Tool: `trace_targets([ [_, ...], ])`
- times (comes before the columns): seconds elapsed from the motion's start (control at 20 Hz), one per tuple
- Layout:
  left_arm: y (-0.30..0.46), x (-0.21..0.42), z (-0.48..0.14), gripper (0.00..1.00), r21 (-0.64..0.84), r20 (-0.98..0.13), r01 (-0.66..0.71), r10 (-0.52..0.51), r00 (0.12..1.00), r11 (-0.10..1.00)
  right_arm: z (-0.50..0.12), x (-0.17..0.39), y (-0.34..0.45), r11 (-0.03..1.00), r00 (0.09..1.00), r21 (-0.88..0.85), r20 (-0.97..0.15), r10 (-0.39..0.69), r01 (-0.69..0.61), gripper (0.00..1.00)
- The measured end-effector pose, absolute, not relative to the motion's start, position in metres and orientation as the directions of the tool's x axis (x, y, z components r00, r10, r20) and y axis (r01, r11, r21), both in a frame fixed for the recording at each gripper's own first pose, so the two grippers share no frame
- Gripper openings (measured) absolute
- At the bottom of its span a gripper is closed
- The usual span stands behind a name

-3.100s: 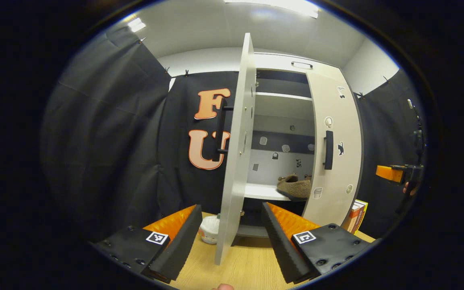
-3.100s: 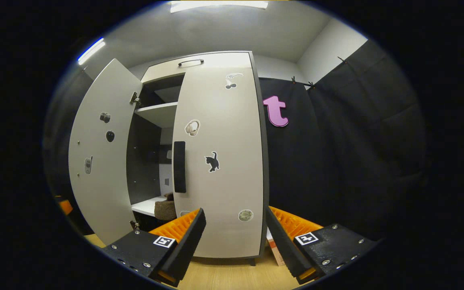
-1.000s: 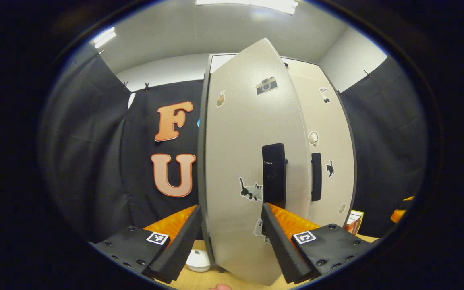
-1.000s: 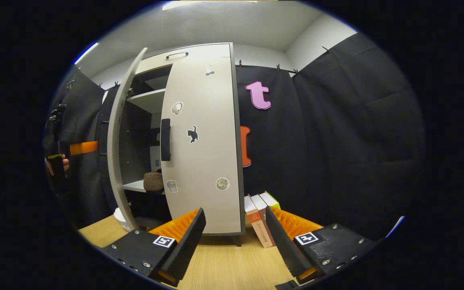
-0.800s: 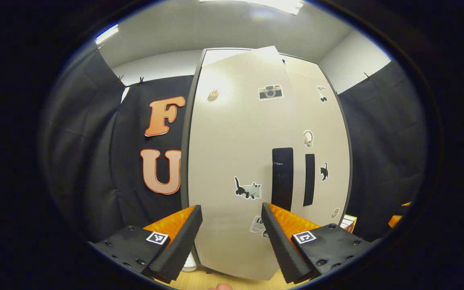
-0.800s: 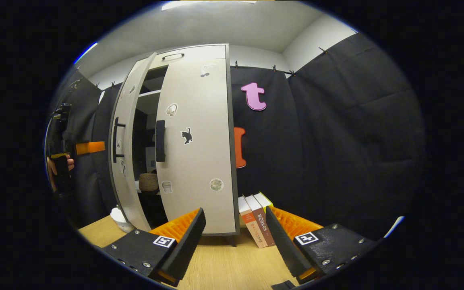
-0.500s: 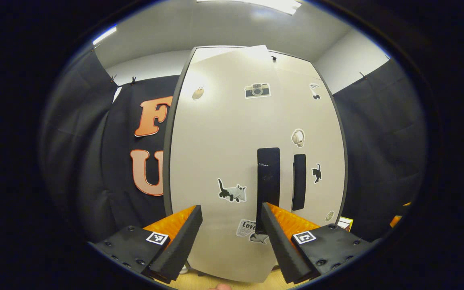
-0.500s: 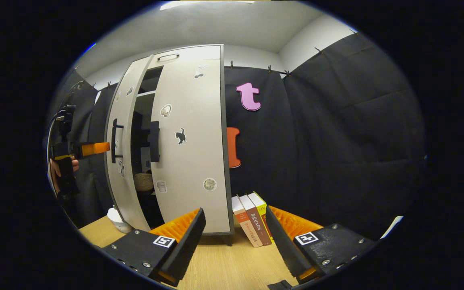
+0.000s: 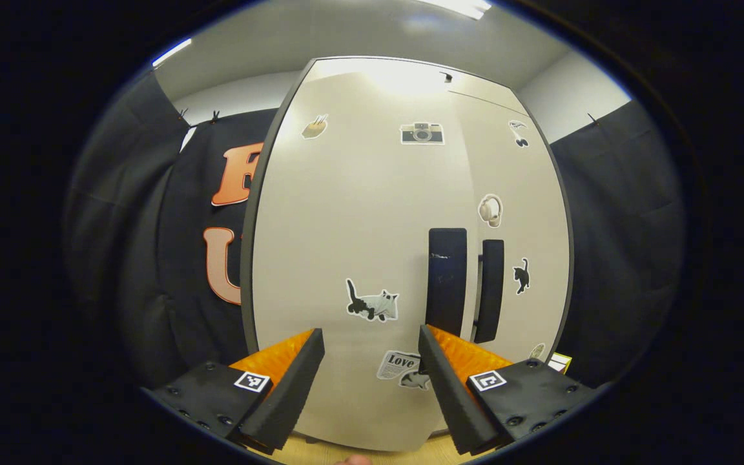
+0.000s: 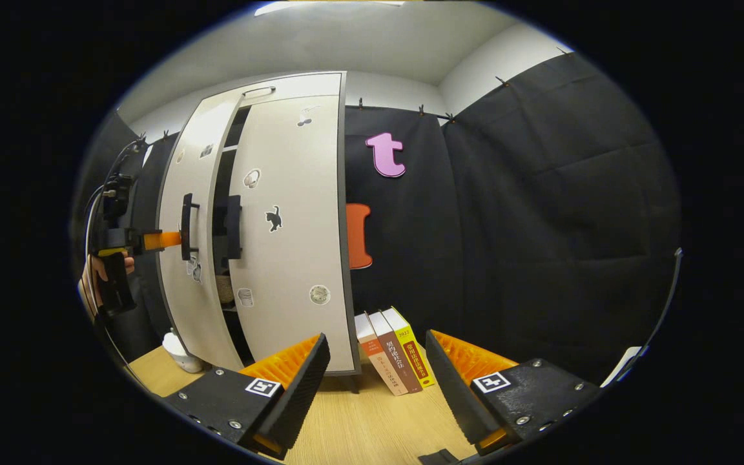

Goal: Grab one shoe with the right hand and put it into the shoe cabinet, grab the other shoe with the left hand and put it into the shoe cabinet; then close the right door with the right hand and the left door with the left hand.

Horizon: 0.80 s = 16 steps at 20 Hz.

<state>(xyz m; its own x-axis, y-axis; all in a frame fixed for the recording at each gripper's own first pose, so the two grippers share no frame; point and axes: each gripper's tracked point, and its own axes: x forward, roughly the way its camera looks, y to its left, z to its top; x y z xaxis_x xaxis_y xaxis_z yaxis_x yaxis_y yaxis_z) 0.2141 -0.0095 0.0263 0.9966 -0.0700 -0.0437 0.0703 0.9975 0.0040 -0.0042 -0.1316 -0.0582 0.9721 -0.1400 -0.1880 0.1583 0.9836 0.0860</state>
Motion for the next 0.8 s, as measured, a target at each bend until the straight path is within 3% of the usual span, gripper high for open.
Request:
trace_targets([
  [0.8,-0.020,0.253,0.018,0.96,0.014,-0.054,0.075,-0.074,0.996,0.997,-0.061,0.007,-0.136,0.980,0.968,0.091,-0.194,-0.159,0.179,0.93],
])
